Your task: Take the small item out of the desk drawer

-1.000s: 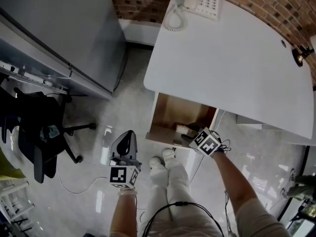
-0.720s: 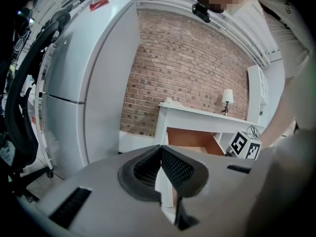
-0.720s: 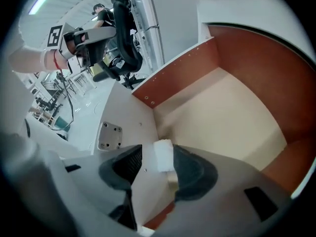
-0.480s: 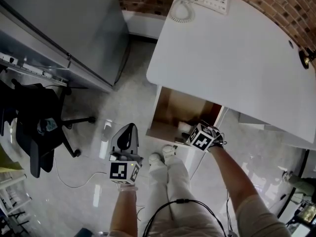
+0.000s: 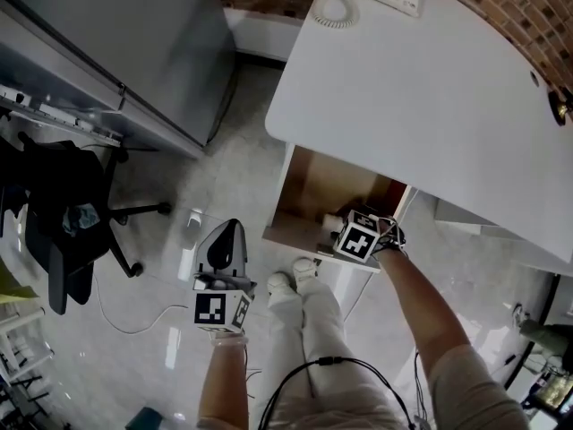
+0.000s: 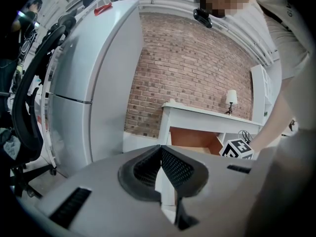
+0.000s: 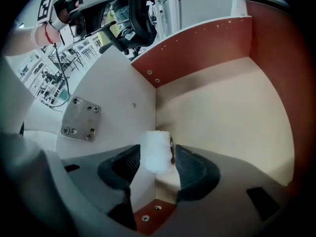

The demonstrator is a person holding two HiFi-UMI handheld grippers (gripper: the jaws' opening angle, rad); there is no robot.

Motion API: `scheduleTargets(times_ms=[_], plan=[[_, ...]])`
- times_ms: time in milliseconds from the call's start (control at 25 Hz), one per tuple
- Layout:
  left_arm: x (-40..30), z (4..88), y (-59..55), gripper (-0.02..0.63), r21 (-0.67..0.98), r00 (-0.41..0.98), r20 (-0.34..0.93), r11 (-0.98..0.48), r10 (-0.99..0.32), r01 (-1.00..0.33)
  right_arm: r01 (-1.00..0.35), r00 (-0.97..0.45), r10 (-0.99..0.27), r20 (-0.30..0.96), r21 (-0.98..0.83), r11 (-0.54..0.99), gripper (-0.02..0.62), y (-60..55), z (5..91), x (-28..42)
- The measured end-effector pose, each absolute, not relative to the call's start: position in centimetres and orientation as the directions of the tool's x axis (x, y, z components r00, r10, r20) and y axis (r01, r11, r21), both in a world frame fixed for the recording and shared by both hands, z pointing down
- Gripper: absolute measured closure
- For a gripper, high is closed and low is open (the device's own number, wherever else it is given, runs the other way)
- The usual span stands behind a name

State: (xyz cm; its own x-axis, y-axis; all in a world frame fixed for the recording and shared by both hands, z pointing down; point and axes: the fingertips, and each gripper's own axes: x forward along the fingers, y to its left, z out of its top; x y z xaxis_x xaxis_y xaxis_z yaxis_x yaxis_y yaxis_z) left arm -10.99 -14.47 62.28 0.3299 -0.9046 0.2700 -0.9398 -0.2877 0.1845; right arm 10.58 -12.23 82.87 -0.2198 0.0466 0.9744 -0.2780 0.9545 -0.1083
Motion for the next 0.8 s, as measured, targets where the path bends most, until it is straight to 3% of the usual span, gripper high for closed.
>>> scheduleTargets(times_ms=[520, 800], plan=[[-11.5, 62.9, -14.1, 0.601, 0.169, 0.318, 0.264, -0.281, -0.911, -0.945, -0.2, -0.158, 0.127, 0.979, -0.157, 0.967, 0.416, -12.1, 84.5, 10.3], [-11.9, 63.5, -13.7, 0.601, 0.173, 0.305, 0.264, -0.266, -0.915, -0.948, -0.254, -0.157, 0.173, 0.972, -0.209, 0.944, 0.42, -12.2, 85.1, 10.6]])
